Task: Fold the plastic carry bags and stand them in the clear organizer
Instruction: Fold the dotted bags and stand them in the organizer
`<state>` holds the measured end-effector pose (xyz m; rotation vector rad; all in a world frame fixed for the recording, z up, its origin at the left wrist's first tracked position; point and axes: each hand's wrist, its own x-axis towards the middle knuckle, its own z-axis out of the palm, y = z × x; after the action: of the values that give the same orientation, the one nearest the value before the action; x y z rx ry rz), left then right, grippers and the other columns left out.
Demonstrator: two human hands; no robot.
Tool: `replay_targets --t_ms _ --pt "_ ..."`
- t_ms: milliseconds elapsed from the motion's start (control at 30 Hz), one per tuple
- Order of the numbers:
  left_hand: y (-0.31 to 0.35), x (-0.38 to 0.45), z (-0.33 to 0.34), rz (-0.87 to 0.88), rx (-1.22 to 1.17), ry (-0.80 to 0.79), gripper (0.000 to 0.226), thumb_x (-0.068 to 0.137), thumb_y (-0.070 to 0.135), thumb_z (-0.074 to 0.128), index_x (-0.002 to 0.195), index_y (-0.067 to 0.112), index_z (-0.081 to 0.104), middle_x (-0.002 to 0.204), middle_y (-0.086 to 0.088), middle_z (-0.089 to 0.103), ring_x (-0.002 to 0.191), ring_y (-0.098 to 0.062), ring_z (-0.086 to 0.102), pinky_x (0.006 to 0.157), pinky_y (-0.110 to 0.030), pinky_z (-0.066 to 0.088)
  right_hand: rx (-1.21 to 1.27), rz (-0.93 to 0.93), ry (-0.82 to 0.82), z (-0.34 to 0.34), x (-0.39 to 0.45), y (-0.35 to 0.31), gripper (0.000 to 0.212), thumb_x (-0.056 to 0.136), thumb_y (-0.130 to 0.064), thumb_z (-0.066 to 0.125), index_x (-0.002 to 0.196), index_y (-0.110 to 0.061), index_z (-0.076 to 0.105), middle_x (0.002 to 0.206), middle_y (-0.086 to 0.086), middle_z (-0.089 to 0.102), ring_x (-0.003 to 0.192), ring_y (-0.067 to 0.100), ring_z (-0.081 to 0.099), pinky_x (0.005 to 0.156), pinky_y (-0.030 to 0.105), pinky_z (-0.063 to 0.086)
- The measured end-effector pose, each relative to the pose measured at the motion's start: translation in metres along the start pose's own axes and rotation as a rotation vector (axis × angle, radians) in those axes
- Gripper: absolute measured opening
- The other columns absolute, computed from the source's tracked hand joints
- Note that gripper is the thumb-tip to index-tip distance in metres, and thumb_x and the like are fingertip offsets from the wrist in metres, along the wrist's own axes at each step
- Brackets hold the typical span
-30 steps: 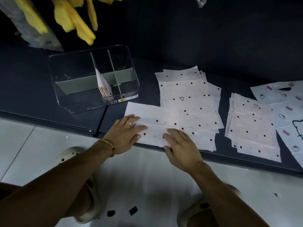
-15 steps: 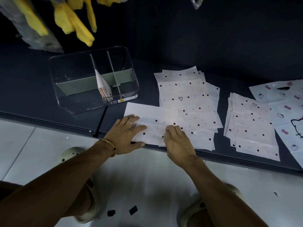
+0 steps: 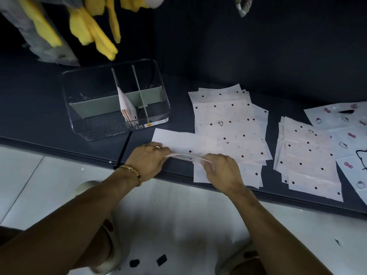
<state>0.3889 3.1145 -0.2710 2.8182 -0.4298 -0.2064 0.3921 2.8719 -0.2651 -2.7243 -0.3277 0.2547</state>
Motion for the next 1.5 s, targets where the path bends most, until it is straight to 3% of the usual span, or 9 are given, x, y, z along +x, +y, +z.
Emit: replay_targets --t_ms 167,367,767,900,1000,1167,1267,1333,1500 --pt "-0.018 -0.010 -0.009 -0.346 -0.329 0.007 0.021 0.093 0.031 0.057 0.093 0.015 0.071 0.083 -0.006 0.063 0.086 -0.031 0.061 0.074 -0.034 0.049 0.273 0.312 0.007 0.010 0.022 -0.002 0.020 0.089 -0.038 0.062 0.079 -0.021 0.064 0.074 -0.003 0.063 0.072 0.020 0.058 0.065 0.026 0.043" --pt "-0.025 -0.008 -0.003 -0.637 -0.273 0.026 0.042 0.090 0.041 0.059 0.058 0.017 0.046 0.066 -0.006 0.054 0.073 -0.029 0.058 0.064 -0.034 0.047 0.062 0.335 0.076 0.019 0.040 -0.007 0.028 0.096 -0.037 0.050 0.080 -0.015 0.046 0.070 -0.001 0.052 0.069 0.025 0.052 0.063 0.030 0.040" --pt "-0.026 0.020 0.002 -0.676 0.072 0.024 0.045 0.093 0.055 0.044 0.103 0.015 0.062 0.093 -0.011 0.065 0.085 -0.030 0.062 0.066 -0.035 0.047 0.025 0.436 0.125 0.027 0.058 -0.008 0.024 0.096 -0.037 0.052 0.098 -0.014 0.057 0.090 0.011 0.066 0.087 0.032 0.058 0.066 0.031 0.037" --pt "-0.021 0.011 0.002 -0.329 0.231 0.237 0.022 0.085 0.020 0.065 0.103 0.009 0.060 0.096 -0.012 0.064 0.087 -0.032 0.061 0.067 -0.039 0.050 0.024 0.456 0.128 0.029 0.058 -0.008 0.025 0.095 -0.039 0.052 0.101 -0.016 0.058 0.092 0.010 0.067 0.088 0.031 0.060 0.066 0.030 0.038" --pt "-0.030 0.004 0.011 0.088 0.198 0.152 0.052 0.075 -0.002 0.069 0.126 0.005 0.059 0.133 -0.017 0.055 0.120 -0.034 0.054 0.097 -0.043 0.047 0.015 0.451 0.139 0.028 0.057 -0.010 0.024 0.095 -0.038 0.052 0.102 -0.015 0.058 0.093 0.009 0.067 0.087 0.029 0.060 0.065 0.030 0.040" --pt "-0.053 -0.005 0.019 0.046 0.086 -0.098 0.056 0.102 0.036 0.025 0.151 0.020 0.004 0.160 0.004 0.000 0.146 -0.010 -0.001 0.114 -0.019 -0.008 -0.095 0.404 0.268 0.023 0.050 -0.024 0.028 0.087 -0.026 0.063 0.110 -0.011 0.056 0.103 0.011 0.063 0.097 0.031 0.055 0.070 0.036 0.043" --pt "-0.052 -0.005 0.018 0.051 0.061 -0.095 0.055 0.102 0.037 0.025 0.151 0.020 0.006 0.159 0.004 0.001 0.146 -0.009 -0.002 0.114 -0.018 -0.009 -0.153 0.078 0.355 0.035 0.048 -0.057 0.038 0.078 -0.014 0.068 0.115 -0.005 0.061 0.120 0.015 0.058 0.112 0.034 0.051 0.088 0.041 0.043" --pt "-0.050 -0.006 0.019 0.069 0.053 -0.023 0.053 0.102 0.033 0.031 0.150 0.016 0.015 0.158 0.001 0.011 0.146 -0.012 0.005 0.115 -0.020 -0.006 -0.073 -0.132 0.178 0.054 0.048 -0.089 0.048 0.083 -0.010 0.062 0.129 -0.002 0.054 0.140 0.017 0.048 0.131 0.033 0.042 0.108 0.040 0.035" --pt "-0.049 -0.010 0.021 0.068 0.059 -0.039 0.053 0.103 0.030 0.030 0.150 0.016 0.011 0.158 0.000 0.010 0.145 -0.011 0.001 0.116 -0.022 -0.007 -0.132 -0.162 -0.071 0.086 0.043 -0.096 0.066 0.097 -0.022 0.042 0.153 -0.009 0.008 0.161 0.007 -0.004 0.148 0.020 -0.008 0.117 0.035 -0.008"
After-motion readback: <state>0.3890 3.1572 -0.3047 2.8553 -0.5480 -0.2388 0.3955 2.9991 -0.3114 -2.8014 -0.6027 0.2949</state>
